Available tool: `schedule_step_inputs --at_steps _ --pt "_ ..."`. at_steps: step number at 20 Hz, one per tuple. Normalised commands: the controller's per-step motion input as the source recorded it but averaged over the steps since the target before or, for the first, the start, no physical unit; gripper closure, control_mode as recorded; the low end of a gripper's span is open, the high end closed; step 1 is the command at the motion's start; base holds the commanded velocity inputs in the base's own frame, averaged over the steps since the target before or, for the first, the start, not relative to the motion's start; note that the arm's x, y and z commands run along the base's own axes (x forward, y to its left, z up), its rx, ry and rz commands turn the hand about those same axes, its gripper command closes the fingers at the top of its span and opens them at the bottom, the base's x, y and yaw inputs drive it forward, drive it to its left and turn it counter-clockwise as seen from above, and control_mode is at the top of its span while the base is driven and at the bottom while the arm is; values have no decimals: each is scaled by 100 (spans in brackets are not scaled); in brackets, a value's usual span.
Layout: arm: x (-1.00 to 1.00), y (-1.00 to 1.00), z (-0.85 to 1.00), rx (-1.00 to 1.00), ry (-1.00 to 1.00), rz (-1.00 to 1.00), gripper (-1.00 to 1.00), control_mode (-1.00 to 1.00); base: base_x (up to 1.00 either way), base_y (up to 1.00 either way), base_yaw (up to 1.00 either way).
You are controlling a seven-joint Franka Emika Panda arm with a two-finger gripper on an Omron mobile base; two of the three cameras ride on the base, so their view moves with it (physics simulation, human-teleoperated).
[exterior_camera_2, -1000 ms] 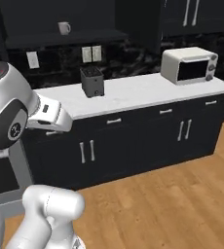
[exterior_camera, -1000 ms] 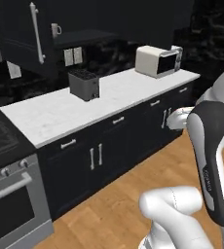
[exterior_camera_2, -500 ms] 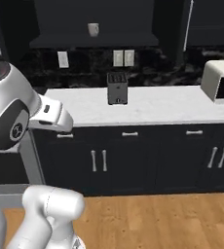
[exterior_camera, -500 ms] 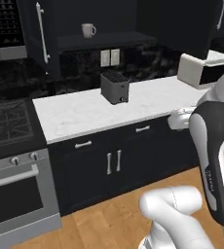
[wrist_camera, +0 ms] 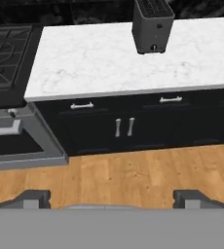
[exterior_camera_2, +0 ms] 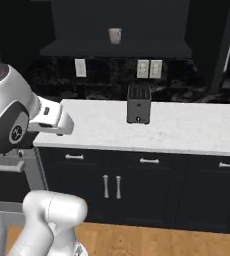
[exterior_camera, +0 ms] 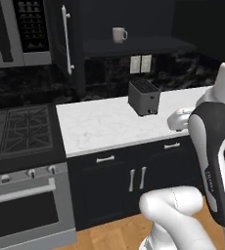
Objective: Gather all objects into one cabinet and sort the glasses and bowls to opposite sides.
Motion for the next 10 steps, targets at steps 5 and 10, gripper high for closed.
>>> schedule_step_inputs --at_steps 5,10 --pt "0 0 0 0 0 0 -100 100 57 -67 22" --pt "0 0 0 0 0 0 -100 100 41 -73 16"
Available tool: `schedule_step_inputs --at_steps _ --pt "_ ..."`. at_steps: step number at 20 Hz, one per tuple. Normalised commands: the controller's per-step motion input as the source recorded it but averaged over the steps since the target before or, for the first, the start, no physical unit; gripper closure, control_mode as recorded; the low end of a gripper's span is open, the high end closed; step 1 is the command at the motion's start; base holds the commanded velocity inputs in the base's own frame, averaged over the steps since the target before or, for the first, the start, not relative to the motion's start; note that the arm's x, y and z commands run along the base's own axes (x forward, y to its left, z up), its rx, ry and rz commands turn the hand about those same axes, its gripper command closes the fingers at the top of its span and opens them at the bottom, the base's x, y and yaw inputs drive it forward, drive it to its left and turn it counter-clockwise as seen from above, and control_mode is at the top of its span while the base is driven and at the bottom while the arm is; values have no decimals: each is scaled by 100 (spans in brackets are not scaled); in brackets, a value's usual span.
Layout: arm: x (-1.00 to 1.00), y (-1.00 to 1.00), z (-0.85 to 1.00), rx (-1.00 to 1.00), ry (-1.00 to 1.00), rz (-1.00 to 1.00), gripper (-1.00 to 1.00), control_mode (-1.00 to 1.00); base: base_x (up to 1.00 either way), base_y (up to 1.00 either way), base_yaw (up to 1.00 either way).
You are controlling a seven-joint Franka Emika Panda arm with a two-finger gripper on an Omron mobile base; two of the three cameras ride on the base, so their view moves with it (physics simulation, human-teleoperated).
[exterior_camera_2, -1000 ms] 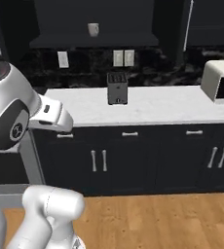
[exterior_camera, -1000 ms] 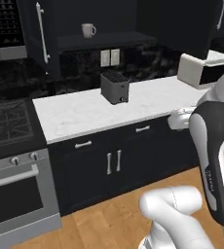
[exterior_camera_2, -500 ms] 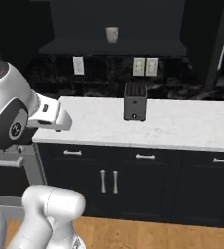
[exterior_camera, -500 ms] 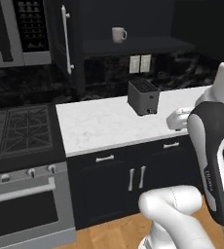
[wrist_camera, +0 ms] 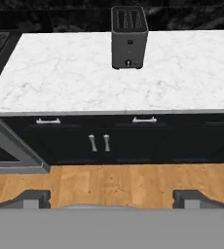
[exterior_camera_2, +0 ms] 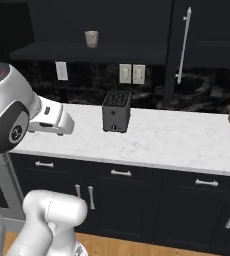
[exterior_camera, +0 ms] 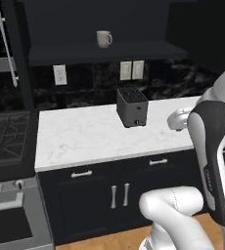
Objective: Gather all objects into one cabinet and sort the glasses and bowls to opposite sides.
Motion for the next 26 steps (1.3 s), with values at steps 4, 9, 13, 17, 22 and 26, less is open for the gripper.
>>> schedule_step_inputs --at_steps 4,9,13,17,22,26 --pt "0 0 0 0 0 0 -100 100 54 -35 3" --pt "0 0 0 0 0 0 -100 100 55 -7 -2" --pt "0 0 0 0 0 0 -100 100 45 5 -7" --pt "0 0 0 0 0 0 -100 100 41 22 -8" --pt "0 0 0 0 0 0 -100 100 46 21 -7" --pt "0 0 0 0 0 0 -100 100 45 12 -4"
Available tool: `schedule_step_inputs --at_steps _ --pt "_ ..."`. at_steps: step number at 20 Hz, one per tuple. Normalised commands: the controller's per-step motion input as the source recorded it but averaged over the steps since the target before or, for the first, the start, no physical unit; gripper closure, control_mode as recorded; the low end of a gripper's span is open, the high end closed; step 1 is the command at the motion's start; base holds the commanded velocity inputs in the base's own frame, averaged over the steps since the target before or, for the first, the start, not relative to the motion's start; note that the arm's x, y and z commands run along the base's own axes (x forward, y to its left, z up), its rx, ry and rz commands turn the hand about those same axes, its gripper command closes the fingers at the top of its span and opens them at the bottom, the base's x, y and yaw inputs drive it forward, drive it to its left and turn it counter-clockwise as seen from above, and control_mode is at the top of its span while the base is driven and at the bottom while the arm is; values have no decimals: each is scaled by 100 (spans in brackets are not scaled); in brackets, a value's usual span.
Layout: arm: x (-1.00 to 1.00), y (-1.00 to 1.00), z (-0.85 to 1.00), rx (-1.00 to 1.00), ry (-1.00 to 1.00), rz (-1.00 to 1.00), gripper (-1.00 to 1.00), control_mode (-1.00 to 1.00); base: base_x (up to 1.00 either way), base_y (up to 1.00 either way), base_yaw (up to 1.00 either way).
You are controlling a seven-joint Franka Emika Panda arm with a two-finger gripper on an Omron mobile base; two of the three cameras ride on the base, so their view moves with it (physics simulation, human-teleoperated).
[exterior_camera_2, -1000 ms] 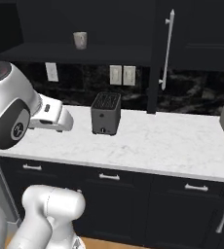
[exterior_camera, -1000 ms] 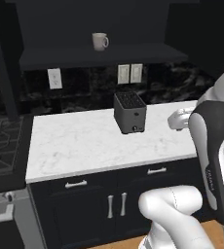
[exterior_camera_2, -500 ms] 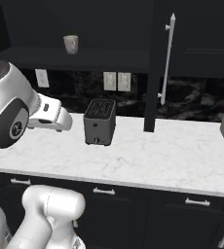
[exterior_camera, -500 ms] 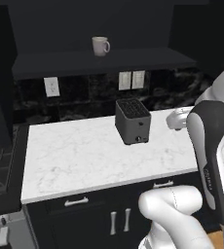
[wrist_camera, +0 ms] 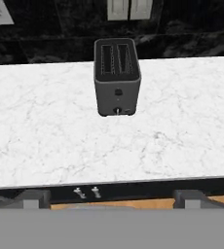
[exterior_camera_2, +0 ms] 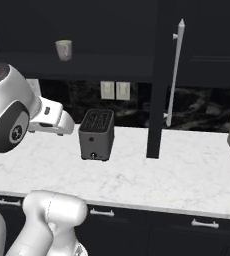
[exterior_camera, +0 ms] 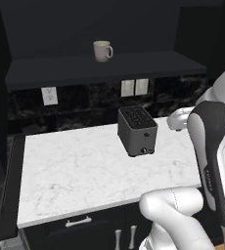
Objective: Gather all objects into one cabinet and sort the glasses and bowls to opposite sides.
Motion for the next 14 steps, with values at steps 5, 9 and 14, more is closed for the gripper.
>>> schedule_step_inputs --at_steps 5,9,14 --pt "0 0 0 0 0 0 -100 100 6 0 0" --pt "-7 0 0 0 -5 1 -100 -100 0 0 0" --pt "-17 0 16 1 -16 10 -100 -100 0 0 0"
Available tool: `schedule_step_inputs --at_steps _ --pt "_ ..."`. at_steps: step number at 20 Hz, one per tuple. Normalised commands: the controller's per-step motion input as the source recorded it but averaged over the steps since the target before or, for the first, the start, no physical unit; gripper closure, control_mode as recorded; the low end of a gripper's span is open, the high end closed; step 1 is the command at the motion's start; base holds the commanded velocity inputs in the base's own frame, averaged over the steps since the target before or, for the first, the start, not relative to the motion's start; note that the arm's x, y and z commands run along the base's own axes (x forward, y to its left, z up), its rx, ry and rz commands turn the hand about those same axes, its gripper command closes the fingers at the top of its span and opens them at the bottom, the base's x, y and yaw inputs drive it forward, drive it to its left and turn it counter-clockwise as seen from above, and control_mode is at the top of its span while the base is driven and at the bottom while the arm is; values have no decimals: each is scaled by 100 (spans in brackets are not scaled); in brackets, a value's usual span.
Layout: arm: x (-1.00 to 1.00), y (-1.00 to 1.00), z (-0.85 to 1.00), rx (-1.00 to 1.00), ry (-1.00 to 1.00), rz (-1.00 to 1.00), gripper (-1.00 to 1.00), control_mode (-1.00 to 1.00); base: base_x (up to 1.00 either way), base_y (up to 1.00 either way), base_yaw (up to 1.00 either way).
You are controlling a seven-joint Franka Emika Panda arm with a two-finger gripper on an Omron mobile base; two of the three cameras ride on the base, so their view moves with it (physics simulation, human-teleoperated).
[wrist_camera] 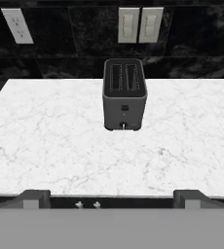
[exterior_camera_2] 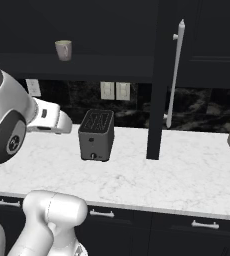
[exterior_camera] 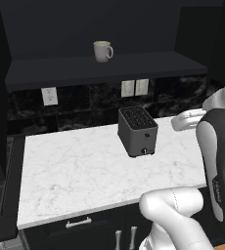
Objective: Gather all objects into one cabinet and sort the glasses and bowls to opposite sides.
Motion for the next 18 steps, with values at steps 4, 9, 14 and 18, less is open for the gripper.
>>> schedule_step_inputs --at_steps 4,9,14,18 --pt "-2 6 34 0 -13 7 -100 -100 0 0 0" --pt "15 11 34 2 -9 9 -100 -100 0 0 0" --pt "7 10 36 0 -8 16 -100 -100 0 0 0" --pt "11 25 14 0 -11 14 -100 -100 0 0 0"
